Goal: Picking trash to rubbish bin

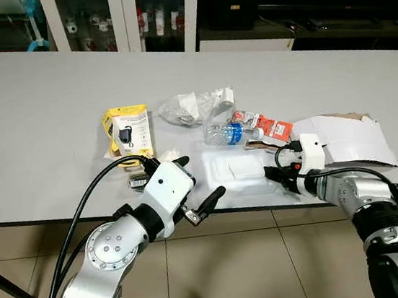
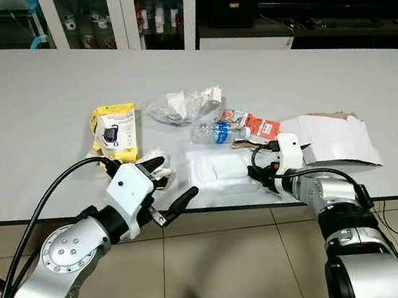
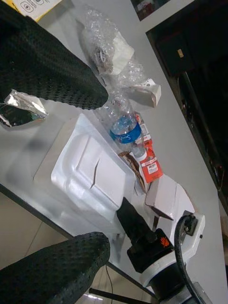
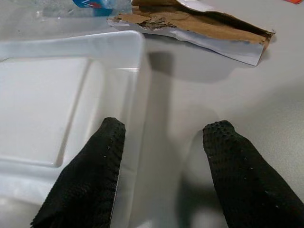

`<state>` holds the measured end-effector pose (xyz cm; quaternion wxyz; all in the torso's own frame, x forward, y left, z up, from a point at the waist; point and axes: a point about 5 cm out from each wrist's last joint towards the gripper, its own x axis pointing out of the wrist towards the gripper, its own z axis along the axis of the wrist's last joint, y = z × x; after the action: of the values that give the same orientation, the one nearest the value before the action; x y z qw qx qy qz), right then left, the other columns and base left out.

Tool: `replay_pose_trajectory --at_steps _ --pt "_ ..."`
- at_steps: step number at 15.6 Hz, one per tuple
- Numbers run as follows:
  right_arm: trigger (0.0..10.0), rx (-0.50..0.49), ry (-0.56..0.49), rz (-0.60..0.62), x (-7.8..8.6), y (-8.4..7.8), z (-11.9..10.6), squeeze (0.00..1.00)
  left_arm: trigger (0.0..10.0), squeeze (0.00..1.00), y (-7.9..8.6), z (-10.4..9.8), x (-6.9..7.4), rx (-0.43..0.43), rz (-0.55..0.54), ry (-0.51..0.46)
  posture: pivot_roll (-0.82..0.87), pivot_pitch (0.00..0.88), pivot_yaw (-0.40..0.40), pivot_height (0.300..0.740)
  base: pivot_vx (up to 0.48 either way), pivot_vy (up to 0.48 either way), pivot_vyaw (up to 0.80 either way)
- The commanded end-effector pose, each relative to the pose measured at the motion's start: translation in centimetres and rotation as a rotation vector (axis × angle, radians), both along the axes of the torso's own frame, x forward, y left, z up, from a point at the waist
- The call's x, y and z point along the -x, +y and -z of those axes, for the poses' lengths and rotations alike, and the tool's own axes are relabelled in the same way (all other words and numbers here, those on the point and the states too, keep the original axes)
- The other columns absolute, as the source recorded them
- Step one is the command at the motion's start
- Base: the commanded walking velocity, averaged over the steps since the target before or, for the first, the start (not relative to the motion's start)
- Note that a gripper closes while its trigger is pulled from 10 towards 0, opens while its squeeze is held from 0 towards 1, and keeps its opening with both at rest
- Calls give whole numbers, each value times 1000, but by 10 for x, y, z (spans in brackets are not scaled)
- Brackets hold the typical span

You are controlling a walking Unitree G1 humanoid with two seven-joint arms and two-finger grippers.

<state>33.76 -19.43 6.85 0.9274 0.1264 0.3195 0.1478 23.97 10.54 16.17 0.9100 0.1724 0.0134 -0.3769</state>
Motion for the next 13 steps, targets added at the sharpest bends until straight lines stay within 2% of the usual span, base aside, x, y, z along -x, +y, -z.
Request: replay_pose_trajectory --at_steps 1,2,3,13 --pt "10000 28 58 19 8 -4 13 0 10000 0 -3 -2 1 -3 23 -4 -3 0 -110 740 0 0 0" --pt "10000 27 69 34 9 -4 16 0 10000 0 -3 -2 1 -6 22 -4 -3 0 -110 740 0 0 0" --pt "0 9 83 69 10 -6 19 0 10000 0 -3 -2 1 -8 21 -4 -4 0 -110 740 0 0 0" --pt "0 -66 89 106 13 -6 24 0 10000 0 -4 -1 -1 -25 26 -15 -4 0 -100 740 0 0 0"
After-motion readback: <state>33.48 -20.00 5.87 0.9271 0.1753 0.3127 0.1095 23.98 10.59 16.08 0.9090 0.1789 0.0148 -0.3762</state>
